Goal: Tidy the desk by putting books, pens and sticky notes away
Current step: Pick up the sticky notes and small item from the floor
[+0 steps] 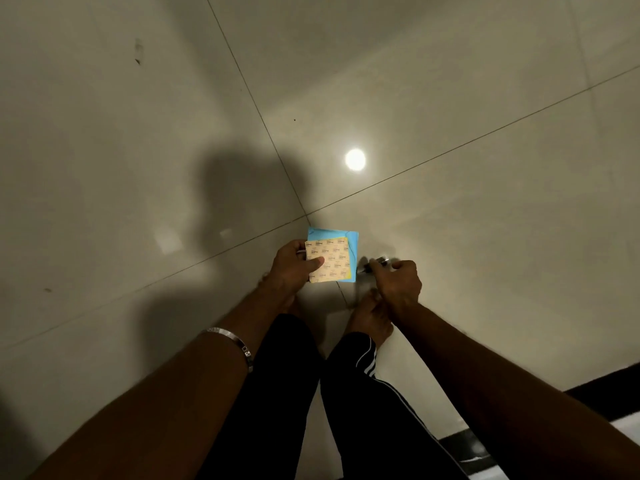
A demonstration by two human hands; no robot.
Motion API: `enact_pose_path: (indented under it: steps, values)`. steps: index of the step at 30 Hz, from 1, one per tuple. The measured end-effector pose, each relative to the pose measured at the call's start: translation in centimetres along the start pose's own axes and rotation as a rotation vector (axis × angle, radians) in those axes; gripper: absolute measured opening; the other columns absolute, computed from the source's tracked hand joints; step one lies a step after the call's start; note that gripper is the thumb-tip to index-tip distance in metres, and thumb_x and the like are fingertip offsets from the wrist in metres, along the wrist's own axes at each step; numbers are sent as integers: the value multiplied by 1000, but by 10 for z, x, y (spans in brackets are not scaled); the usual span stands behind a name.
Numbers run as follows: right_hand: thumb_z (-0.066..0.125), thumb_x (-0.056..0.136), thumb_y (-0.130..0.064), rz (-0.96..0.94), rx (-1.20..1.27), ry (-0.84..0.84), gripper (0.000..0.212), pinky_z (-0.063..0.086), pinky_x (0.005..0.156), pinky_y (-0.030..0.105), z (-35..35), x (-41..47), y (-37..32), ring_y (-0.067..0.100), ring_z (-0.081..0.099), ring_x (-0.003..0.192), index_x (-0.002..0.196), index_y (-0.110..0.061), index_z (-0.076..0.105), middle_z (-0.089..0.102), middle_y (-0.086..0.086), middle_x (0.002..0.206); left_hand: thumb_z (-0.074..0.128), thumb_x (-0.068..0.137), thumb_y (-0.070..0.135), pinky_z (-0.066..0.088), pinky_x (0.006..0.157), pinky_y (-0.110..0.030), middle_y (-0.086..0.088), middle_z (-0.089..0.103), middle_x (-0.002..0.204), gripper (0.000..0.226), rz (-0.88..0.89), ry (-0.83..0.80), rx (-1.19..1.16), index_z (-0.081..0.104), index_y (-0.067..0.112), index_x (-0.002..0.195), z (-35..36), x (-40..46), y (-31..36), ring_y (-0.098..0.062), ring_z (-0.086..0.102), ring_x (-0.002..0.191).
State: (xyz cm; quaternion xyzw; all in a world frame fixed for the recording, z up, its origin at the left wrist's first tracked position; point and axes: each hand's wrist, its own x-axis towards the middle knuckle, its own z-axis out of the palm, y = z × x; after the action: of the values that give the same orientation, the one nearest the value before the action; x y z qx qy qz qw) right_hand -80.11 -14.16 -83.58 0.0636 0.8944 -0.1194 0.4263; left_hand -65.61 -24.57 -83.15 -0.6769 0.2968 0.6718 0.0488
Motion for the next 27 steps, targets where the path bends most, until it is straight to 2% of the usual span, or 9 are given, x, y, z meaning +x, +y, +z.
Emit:
enact_pose_path:
  steps: [3,6,9,14,16,19,21,23,27]
  values:
    - [71,79,-44,-6,12,-9,54,47,87,32,15,7,4,27,60,109,115,-8,54,64,9,112,64,84,-5,55,66,-30,-19,64,117,36,7,2,-5,53,2,118,-2,2,-7,-25,64,94]
    - [69,80,-31,9,-16,-2,44,45,82,30,24,10,6,29,60,108,116,-8,57,65,11,112,63,84,-6,55,68,-31,-18,64,117,38,7,-2,-7,53,1,120,-5,3,-11,-25,63,95]
    - [65,82,-19,0,-67,-5,40,45,86,31,24,7,7,31,58,111,119,-7,57,64,13,117,64,84,-6,57,74,-36,-16,63,117,37,-2,0,-2,52,2,119,-9,2,-14,-26,64,97]
    - [63,81,-20,-48,-55,-42,31,50,88,36,12,-6,2,28,62,104,111,-12,59,67,10,109,64,84,-7,54,88,-49,-16,63,117,36,-21,16,-15,53,2,117,-20,-13,-6,-30,64,103]
    - [63,80,-21,-78,-29,-76,27,52,88,37,4,-16,-7,26,65,98,107,-16,60,70,9,104,63,84,-8,55,87,-49,-17,62,117,36,-17,20,-40,53,1,117,-24,-24,5,-30,63,102]
    - [62,78,-22,-135,-18,-139,27,55,87,40,-11,-35,-25,25,68,88,105,-17,61,70,6,99,63,84,-8,57,69,-31,-16,62,114,35,4,26,-29,53,-3,117,-31,-48,24,-26,63,96]
    - [60,81,-20,-161,6,-180,27,57,83,41,-22,-51,-42,22,69,79,107,-15,59,69,5,95,64,84,-6,55,66,-27,-16,63,116,35,29,30,-5,53,-2,118,-36,-63,38,-29,65,100]
    - [58,84,-19,-191,29,-207,26,57,79,39,-31,-66,-62,19,68,74,110,-14,58,68,6,93,65,84,-3,55,70,-31,-18,63,119,35,68,39,26,54,-2,117,-43,-77,53,-32,64,107]
    - [56,86,-19,-249,26,-252,24,56,79,39,-48,-94,-99,18,67,75,110,-16,56,68,8,98,64,85,-2,55,78,-42,-21,62,120,33,99,42,-16,55,-4,117,-56,-105,81,-36,63,108]
